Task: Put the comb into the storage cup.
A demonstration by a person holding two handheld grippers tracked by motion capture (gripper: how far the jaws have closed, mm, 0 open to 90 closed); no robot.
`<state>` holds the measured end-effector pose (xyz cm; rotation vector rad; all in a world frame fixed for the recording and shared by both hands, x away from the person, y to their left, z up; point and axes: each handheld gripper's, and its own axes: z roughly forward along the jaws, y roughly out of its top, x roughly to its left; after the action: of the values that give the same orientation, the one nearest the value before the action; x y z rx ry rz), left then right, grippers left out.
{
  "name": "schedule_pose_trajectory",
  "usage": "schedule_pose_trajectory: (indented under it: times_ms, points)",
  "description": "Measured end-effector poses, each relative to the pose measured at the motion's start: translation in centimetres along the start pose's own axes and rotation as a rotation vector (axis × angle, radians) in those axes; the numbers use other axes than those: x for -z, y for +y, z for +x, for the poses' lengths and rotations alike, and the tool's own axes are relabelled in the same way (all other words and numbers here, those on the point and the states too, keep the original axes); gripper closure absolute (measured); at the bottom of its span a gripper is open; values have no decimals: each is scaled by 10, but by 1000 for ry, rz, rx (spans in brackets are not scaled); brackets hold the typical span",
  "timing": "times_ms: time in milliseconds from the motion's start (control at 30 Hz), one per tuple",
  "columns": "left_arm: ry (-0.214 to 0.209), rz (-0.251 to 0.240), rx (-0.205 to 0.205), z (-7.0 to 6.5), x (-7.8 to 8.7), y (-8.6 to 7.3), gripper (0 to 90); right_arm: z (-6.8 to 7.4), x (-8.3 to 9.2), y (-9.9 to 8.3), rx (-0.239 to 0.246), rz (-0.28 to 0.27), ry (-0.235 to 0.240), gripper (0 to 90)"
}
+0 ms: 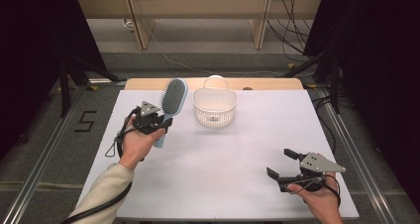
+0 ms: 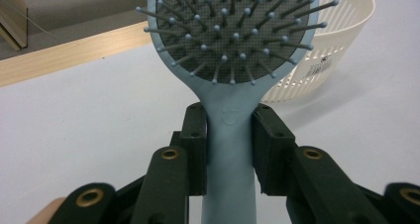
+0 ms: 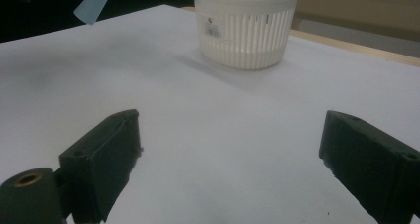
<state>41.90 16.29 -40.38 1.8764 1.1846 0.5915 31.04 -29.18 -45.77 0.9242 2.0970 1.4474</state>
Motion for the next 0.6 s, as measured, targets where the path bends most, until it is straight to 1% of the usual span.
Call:
schedule_pose_trajectory:
  times_ms: [167,333,600]
  points:
    - [-7,-12,0,-1,0,1,698,0,0,0,2,2,1,98]
    - [-14,-37,2,-3,1,2,698,0,0,0,1,1,1,99]
    - [-25,-61,2,-4,0,3,698,0,0,0,1,1,1,98]
